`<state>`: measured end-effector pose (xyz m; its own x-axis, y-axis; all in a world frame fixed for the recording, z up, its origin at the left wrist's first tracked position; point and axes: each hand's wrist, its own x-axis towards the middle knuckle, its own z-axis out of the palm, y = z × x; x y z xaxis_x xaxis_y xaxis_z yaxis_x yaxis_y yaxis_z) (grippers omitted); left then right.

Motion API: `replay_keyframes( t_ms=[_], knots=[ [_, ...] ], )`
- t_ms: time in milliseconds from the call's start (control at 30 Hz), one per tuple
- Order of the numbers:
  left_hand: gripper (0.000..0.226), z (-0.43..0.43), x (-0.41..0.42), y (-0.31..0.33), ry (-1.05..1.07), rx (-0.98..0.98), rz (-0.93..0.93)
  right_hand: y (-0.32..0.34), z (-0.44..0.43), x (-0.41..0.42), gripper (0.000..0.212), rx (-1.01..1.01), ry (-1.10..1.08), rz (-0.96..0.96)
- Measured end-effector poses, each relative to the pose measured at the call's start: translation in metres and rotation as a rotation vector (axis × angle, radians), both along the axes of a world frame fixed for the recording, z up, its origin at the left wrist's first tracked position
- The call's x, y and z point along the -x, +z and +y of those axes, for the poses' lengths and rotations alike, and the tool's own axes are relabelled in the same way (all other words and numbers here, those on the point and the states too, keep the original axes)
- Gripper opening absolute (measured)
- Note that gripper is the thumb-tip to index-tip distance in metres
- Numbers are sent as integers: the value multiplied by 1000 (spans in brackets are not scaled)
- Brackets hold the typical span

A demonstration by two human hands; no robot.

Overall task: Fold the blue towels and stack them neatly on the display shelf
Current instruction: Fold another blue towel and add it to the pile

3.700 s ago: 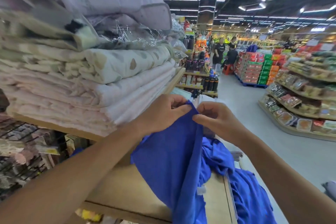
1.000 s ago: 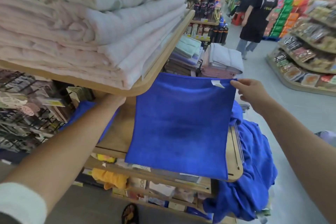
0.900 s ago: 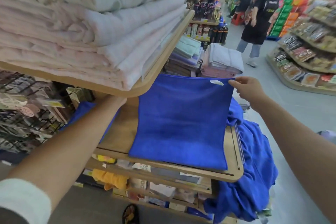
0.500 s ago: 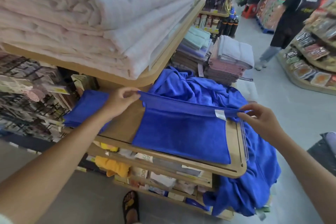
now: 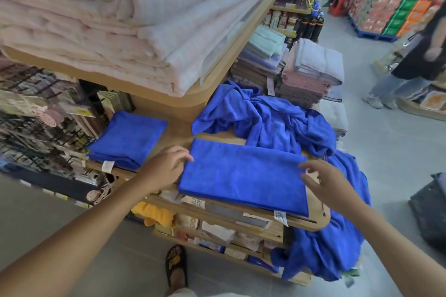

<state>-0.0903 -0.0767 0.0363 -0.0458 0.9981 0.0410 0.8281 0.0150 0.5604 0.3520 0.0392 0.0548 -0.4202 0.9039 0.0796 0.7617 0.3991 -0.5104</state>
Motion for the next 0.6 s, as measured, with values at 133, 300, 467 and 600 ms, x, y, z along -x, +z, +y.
replay_keyframes(
  t_ms=[133, 300, 467, 600],
  knots=[
    [38, 46, -13, -3, 58, -70, 59, -2, 37, 30, 50, 227, -215, -53],
    [48, 85, -9, -14, 71, 140, 166, -5, 54, 40, 22, 368, -303, -114],
    [53, 73, -30, -15, 160, -78, 329, -4, 51, 36, 42, 402, -336, -77],
    [48, 42, -101, -31, -90, -183, 349, -6, 42, 42, 37, 402, -374, -148]
  ],
)
